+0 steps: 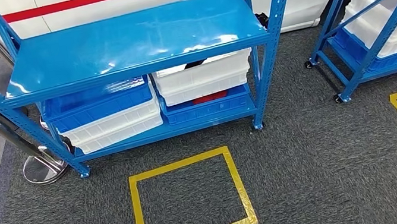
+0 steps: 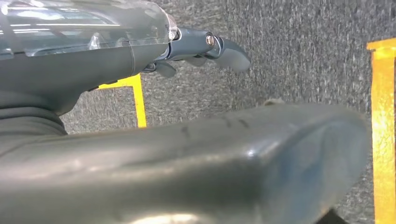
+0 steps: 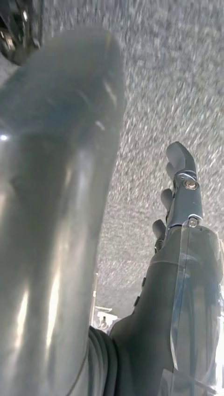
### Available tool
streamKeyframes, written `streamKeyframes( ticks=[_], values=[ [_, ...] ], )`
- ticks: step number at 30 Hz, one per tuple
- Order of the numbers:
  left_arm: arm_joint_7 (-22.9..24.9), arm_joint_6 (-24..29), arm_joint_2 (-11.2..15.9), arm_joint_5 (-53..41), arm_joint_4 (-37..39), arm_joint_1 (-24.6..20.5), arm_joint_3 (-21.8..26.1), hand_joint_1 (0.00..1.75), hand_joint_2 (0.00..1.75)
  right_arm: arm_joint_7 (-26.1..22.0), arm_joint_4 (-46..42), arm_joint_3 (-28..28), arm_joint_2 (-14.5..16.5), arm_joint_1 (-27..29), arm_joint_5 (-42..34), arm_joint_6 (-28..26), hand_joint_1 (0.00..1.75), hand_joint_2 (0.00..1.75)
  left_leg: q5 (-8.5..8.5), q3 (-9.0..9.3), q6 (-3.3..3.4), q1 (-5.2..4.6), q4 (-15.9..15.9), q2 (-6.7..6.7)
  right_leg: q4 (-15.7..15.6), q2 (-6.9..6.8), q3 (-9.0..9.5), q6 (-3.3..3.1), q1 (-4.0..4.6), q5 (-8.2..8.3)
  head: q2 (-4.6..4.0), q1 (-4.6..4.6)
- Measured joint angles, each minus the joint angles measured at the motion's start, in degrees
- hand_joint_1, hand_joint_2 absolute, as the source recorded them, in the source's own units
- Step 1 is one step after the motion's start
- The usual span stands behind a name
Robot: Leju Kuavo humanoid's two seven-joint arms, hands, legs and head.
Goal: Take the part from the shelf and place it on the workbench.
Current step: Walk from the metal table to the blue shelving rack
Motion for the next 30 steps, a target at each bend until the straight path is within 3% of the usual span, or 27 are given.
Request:
streamKeyframes(
  ticks=[1,2,4,6,9,10,12,14,15,16,17,19,21,24,25,27,29,30],
  values=[
    [0.03,0.01,0.01,0.0,0.0,0.11,-0.01,0.0,0.0,-0.01,0.0,-0.03,0.01,0.0,-0.06,0.01,0.0,0.0,0.2,-0.29,-0.03,0.03,-1.49,0.08,0.0,-0.12,0.84,0.06,-0.01,-0.66,0.0,0.0],
    [0.06,0.05,0.02,0.0,0.0,0.2,-0.01,0.0,0.0,-0.01,0.0,-0.07,0.02,-0.01,-0.1,0.02,0.0,0.0,1.96,0.11,0.14,0.03,-4.46,0.18,-0.01,-0.26,1.73,0.15,-0.01,-1.33,0.0,0.0],
    [0.14,0.13,0.06,0.0,0.0,0.38,-0.01,0.0,0.0,0.0,0.02,-0.16,0.05,0.05,-0.15,0.04,0.0,0.0,8.11,1.43,0.74,-0.16,-11.33,0.56,0.02,-0.48,3.19,0.51,0.09,-2.61,0.0,0.01],
    [0.26,0.16,0.07,0.0,0.0,0.42,-0.01,0.0,0.0,0.0,0.03,-0.24,0.08,-0.03,-0.16,0.04,0.0,0.0,11.45,2.22,1.45,-0.4,-14.54,0.78,0.01,-0.59,4.13,1.16,0.27,-3.66,0.0,0.01],
    [0.39,0.17,-0.07,0.0,0.0,0.38,-0.01,0.0,0.0,-0.12,0.0,-0.35,0.05,-0.25,-0.17,0.06,0.0,0.0,11.08,3.66,2.62,-0.18,-15.31,0.47,1.56,-0.63,4.54,2.29,0.39,-3.57,0.0,0.01],
    [0.43,0.17,-0.1,0.0,0.0,0.35,-0.01,0.0,0.0,-0.17,-0.01,-0.38,0.04,-0.29,-0.17,0.07,0.0,0.0,10.84,4.38,3.02,-0.06,-15.6,0.42,3.5,-0.61,3.62,2.56,0.37,-3.52,0.0,0.01],
    [0.5,0.24,-0.14,0.02,0.0,0.21,-0.01,0.0,0.0,-0.26,-0.02,-0.4,0.05,-0.36,-0.17,0.08,0.0,0.0,10.11,5.59,3.58,-0.01,-15.92,0.4,9.62,-0.57,-0.27,2.89,0.17,-5.11,0.0,0.02],
    [0.57,0.31,-0.13,0.04,0.0,0.15,-0.01,0.0,0.0,-0.32,-0.02,-0.43,0.08,-0.38,-0.17,0.08,0.0,0.0,9.1,6.57,3.74,-0.09,-15.95,0.26,15.17,-0.58,-5.05,3.12,0.03,-8.38,0.0,0.02],
    [0.6,0.33,-0.13,0.04,0.0,0.22,-0.01,0.0,0.0,-0.33,-0.02,-0.45,0.08,-0.35,-0.17,0.08,0.0,0.0,8.48,7.25,3.69,-0.12,-15.95,0.13,16.08,-0.58,-6.66,3.16,-0.01,-9.42,0.0,0.02],
    [0.61,0.33,-0.14,0.05,0.0,0.31,-0.01,0.0,0.0,-0.33,-0.02,-0.48,0.08,-0.27,-0.18,0.07,0.0,0.0,7.83,8.09,3.6,-0.13,-15.95,-0.01,15.31,-0.58,-7.48,3.15,-0.01,-9.27,0.0,0.02],
    [0.62,0.33,-0.14,0.05,0.0,0.37,-0.01,0.0,0.0,-0.33,-0.02,-0.5,0.08,-0.15,-0.18,0.07,0.0,0.0,7.13,9.03,3.49,-0.14,-15.95,-0.14,13.04,-0.58,-7.62,3.02,0.01,-7.75,0.0,0.02],
    [0.65,0.32,-0.21,0.07,0.0,0.44,-0.01,0.0,0.0,-0.33,0.01,-0.63,0.04,0.23,-0.21,0.07,0.0,0.0,5.66,10.65,3.16,-0.2,-15.93,-0.33,6.58,-0.52,-7.12,2.4,0.33,-1.38,0.0,0.02],
    [0.71,0.32,-0.32,0.07,0.0,0.3,-0.01,0.0,0.0,-0.36,0.04,-0.82,-0.04,0.33,-0.25,0.09,0.0,0.0,4.36,11.78,2.58,-0.34,-16.13,-0.49,2.89,-0.42,-6.64,1.76,0.78,2.88,0.0,0.02],
    [0.79,0.32,-0.31,0.04,0.0,-0.01,-0.02,0.0,0.0,-0.37,0.01,-0.98,-0.04,-0.02,-0.25,0.16,0.0,0.0,4.54,13.15,1.62,-0.41,-15.27,-0.47,1.43,-0.34,-4.69,0.85,0.73,2.72,0.0,0.0],
    [0.82,0.32,-0.26,0.03,0.0,-0.11,-0.03,0.0,0.0,-0.36,0.01,-1.02,-0.02,-0.02,-0.24,0.24,0.0,0.0,4.9,12.69,1.38,-0.38,-13.46,-0.34,0.88,-0.39,-3.68,0.48,0.57,2.4,0.0,-0.02],
    [0.91,0.31,-0.17,0.03,0.0,-0.31,-0.04,0.0,0.0,-0.34,0.0,-1.13,0.01,-0.07,-0.22,0.38,0.0,0.0,3.9,9.37,0.87,-0.12,-7.62,-0.08,0.19,-0.52,-1.89,-0.05,0.38,1.5,0.0,-0.01],
    [1.02,0.3,-0.17,0.03,0.0,-0.32,-0.07,0.0,0.0,-0.33,0.0,-1.24,-0.01,-0.21,-0.21,0.51,0.0,0.0,0.72,4.66,0.32,0.19,-1.97,-0.02,0.06,-0.47,-0.54,-0.2,0.34,0.26,0.0,-0.02],
    [1.06,0.3,-0.17,0.03,0.0,-0.23,-0.1,0.0,0.0,-0.32,0.0,-1.27,-0.01,-0.25,-0.21,0.58,0.0,0.0,-0.51,2.92,0.07,0.32,-0.88,0.01,0.06,-0.4,0.21,-0.17,0.33,-0.42,0.0,-0.03]
  ],
)
